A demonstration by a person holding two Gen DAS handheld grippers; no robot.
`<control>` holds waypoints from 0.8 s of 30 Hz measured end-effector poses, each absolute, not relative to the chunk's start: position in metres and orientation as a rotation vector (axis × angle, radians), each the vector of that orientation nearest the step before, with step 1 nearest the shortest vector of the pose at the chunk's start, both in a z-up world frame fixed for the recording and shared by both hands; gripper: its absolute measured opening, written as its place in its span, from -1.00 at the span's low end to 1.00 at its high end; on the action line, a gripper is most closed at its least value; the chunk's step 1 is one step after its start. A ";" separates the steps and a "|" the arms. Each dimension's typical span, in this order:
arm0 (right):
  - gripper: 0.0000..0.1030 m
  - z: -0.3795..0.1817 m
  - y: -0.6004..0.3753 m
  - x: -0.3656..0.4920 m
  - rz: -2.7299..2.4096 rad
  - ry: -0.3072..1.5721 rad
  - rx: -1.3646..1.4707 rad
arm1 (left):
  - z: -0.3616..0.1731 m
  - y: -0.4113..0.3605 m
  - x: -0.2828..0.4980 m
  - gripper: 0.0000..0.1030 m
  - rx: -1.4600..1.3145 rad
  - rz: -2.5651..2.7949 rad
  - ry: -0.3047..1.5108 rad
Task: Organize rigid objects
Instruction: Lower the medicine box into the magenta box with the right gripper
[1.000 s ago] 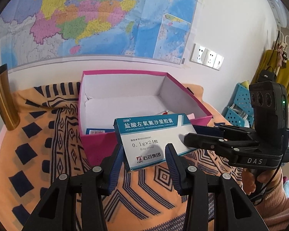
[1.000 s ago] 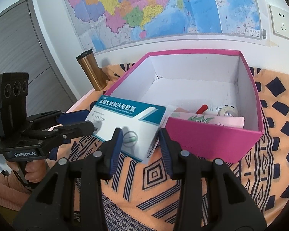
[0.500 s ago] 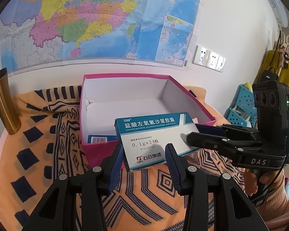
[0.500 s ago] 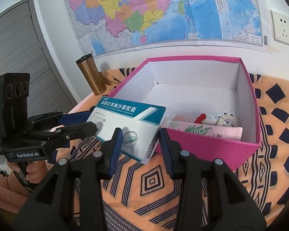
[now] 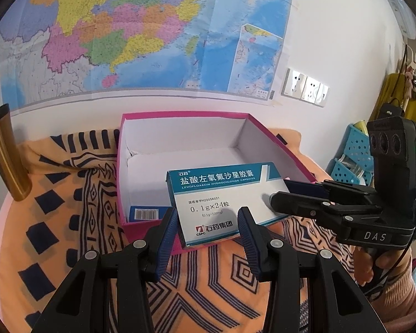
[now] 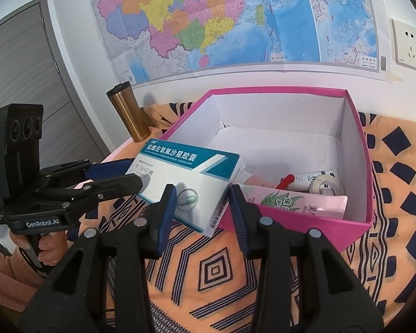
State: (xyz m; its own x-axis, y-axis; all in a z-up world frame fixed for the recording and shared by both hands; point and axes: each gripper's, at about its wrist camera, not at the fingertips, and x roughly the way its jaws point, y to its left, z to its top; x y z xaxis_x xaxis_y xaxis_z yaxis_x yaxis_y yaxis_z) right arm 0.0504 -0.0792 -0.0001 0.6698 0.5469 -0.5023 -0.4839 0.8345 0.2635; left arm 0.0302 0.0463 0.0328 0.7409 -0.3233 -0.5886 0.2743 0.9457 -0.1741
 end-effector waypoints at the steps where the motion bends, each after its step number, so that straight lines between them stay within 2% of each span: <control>1: -0.18 0.000 -0.079 0.051 0.582 0.601 0.111 | 0.033 0.046 0.031 -0.14 -0.077 -0.326 0.660; 24: -0.18 -0.001 -0.076 0.076 0.566 0.621 0.116 | 0.028 0.048 0.057 -0.14 -0.081 -0.283 0.672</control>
State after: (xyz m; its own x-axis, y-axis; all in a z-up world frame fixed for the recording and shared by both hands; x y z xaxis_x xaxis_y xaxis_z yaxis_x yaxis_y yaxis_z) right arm 0.0757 -0.0758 -0.0007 0.6674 0.5347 -0.5184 -0.4667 0.8427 0.2684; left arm 0.0570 0.0482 0.0282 0.7457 -0.2840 -0.6027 0.2321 0.9587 -0.1646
